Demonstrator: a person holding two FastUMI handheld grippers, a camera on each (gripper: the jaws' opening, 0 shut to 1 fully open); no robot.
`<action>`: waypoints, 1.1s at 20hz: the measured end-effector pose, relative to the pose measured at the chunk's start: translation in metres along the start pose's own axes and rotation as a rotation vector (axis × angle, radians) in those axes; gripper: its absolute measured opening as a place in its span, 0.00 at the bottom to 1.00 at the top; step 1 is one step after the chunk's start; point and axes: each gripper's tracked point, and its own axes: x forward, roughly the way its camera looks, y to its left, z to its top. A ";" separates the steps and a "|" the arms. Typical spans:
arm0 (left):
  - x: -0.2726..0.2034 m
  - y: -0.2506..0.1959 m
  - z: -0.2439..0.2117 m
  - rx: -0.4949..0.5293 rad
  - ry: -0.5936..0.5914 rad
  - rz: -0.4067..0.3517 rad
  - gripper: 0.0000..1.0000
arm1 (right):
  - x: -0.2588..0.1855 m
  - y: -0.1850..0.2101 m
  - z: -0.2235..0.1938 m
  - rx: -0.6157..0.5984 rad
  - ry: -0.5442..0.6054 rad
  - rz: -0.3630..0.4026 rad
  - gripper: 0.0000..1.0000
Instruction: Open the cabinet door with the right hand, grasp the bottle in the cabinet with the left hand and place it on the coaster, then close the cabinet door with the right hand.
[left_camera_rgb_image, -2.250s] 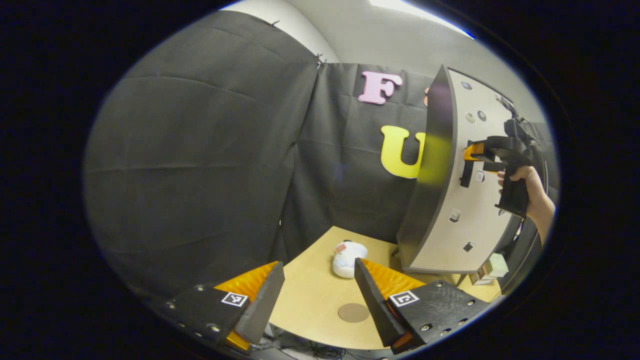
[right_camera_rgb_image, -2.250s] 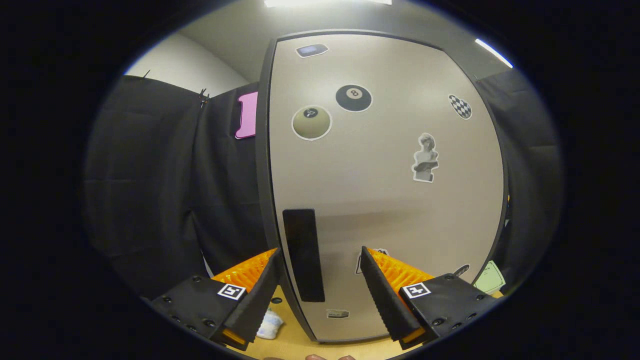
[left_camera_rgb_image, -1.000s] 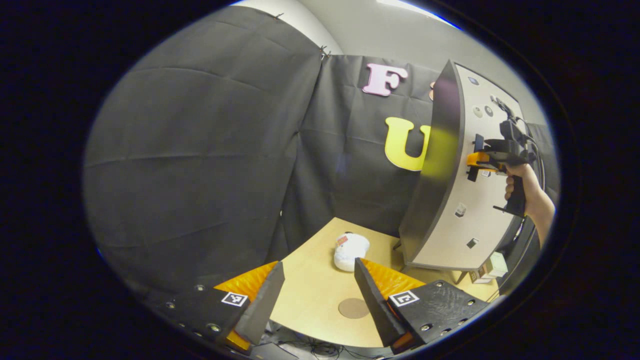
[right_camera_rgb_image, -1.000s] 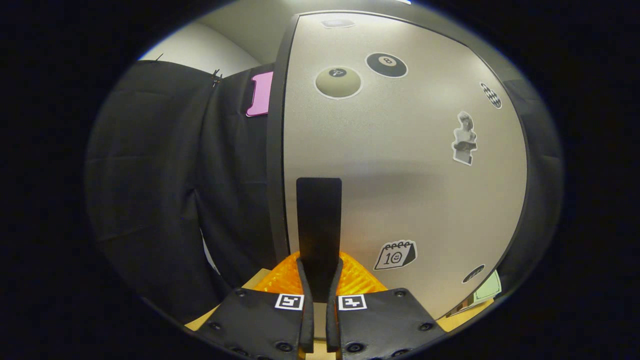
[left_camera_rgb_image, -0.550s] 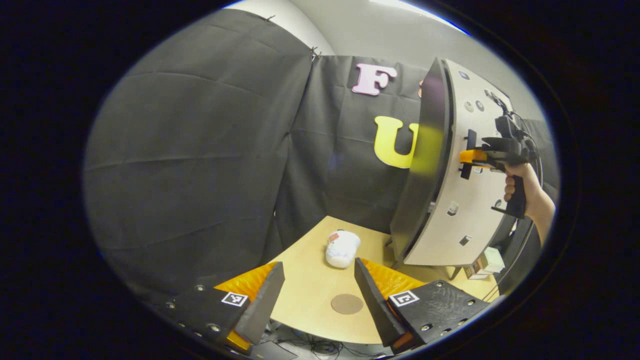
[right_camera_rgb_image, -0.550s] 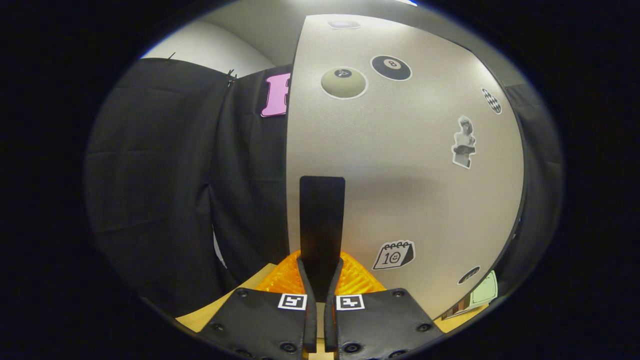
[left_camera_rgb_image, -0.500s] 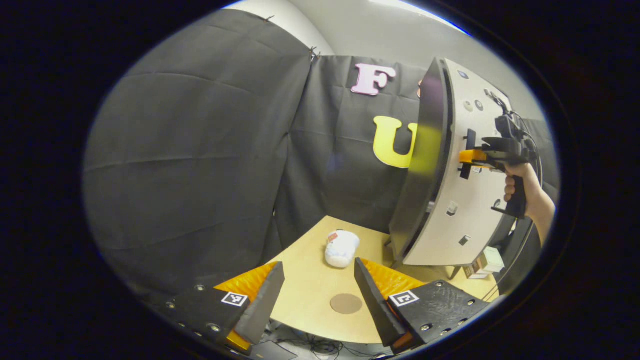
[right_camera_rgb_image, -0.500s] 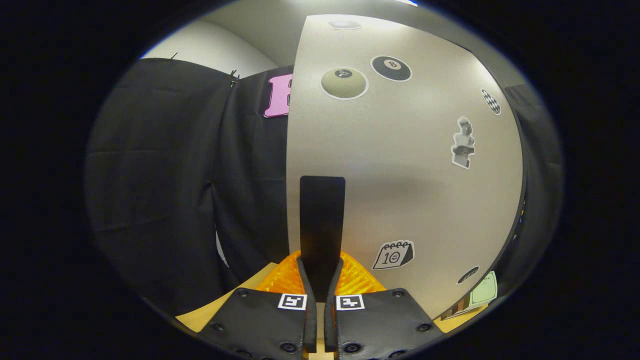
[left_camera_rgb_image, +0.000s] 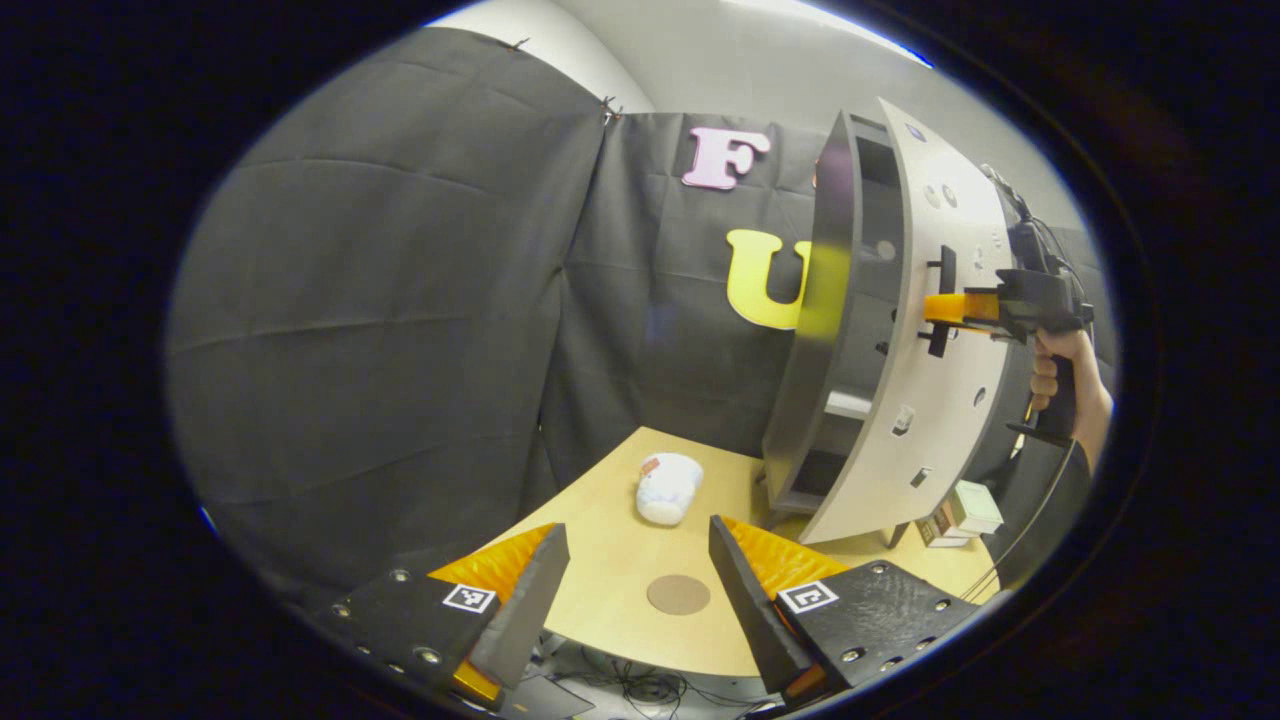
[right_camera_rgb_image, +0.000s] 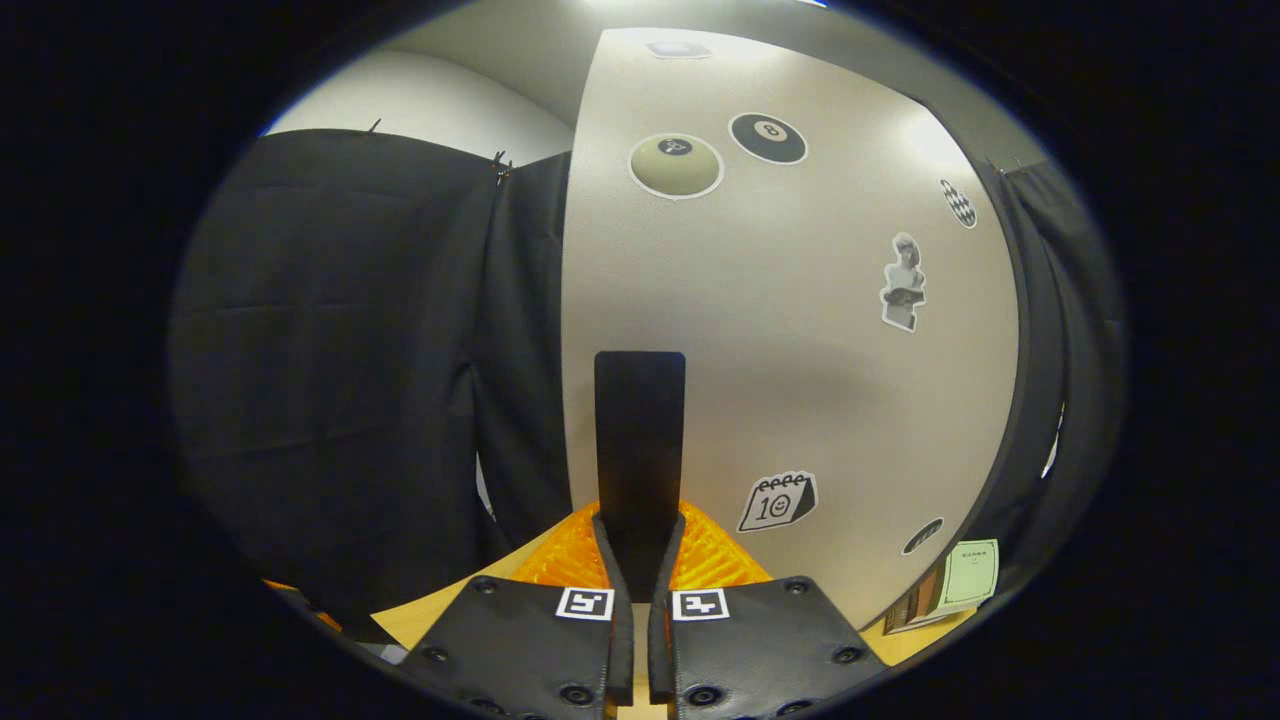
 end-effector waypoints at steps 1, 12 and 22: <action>-0.003 -0.003 0.002 0.004 -0.007 -0.005 0.85 | -0.003 0.000 -0.001 0.003 0.001 0.011 0.07; -0.014 -0.030 -0.002 0.056 -0.006 -0.064 0.85 | -0.020 -0.012 -0.004 0.052 -0.015 0.057 0.07; 0.006 -0.065 -0.010 0.053 0.017 -0.154 0.87 | -0.042 -0.025 -0.007 0.073 -0.003 -0.008 0.07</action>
